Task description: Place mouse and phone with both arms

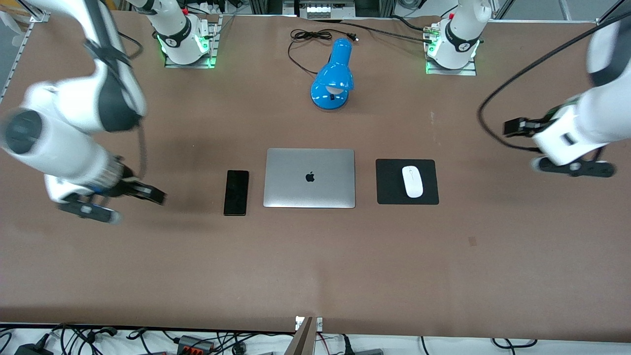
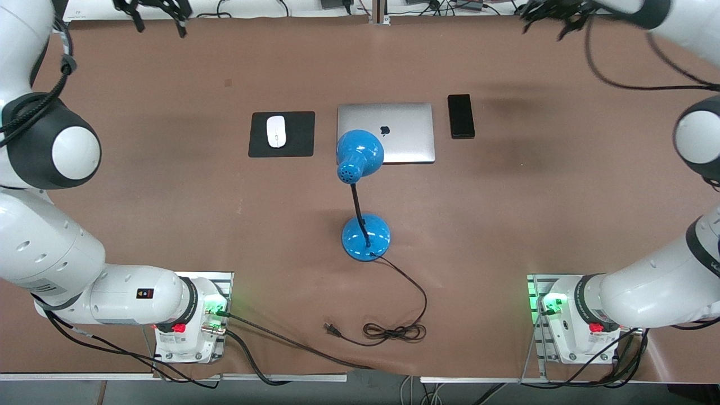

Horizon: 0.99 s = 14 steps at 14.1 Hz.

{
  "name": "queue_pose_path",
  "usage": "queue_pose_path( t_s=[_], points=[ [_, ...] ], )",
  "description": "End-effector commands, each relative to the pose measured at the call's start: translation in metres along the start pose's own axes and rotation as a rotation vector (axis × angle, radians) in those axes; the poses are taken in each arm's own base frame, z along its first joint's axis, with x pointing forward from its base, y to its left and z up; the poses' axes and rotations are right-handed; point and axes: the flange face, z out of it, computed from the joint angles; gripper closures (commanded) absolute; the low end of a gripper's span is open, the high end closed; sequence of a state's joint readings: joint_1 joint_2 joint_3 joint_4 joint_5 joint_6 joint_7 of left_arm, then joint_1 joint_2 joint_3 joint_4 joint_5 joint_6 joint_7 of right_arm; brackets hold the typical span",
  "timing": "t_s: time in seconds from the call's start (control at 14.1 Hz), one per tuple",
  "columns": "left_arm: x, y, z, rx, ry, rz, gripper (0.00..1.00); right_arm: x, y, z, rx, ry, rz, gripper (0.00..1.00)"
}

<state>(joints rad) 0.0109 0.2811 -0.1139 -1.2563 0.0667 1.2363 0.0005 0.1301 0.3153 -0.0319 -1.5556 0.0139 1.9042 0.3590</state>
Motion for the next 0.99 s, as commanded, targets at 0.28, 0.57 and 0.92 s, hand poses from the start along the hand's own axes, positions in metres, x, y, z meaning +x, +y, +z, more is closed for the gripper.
queue_pose_path(
  t_s=[0.28,0.57,0.92],
  points=[
    [-0.1,-0.032,-0.035,-0.043,0.305,-0.062,0.0,0.007,0.162,-0.098,-0.01,-0.166,-0.129,0.0],
    [-0.089,-0.034,-0.012,-0.05,0.286,-0.066,0.0,0.011,0.155,-0.125,-0.018,-0.065,-0.144,0.0],
    [-0.082,-0.023,-0.009,-0.133,0.245,-0.218,0.0,-0.057,0.157,-0.15,-0.005,-0.005,-0.157,0.0]
  ],
)
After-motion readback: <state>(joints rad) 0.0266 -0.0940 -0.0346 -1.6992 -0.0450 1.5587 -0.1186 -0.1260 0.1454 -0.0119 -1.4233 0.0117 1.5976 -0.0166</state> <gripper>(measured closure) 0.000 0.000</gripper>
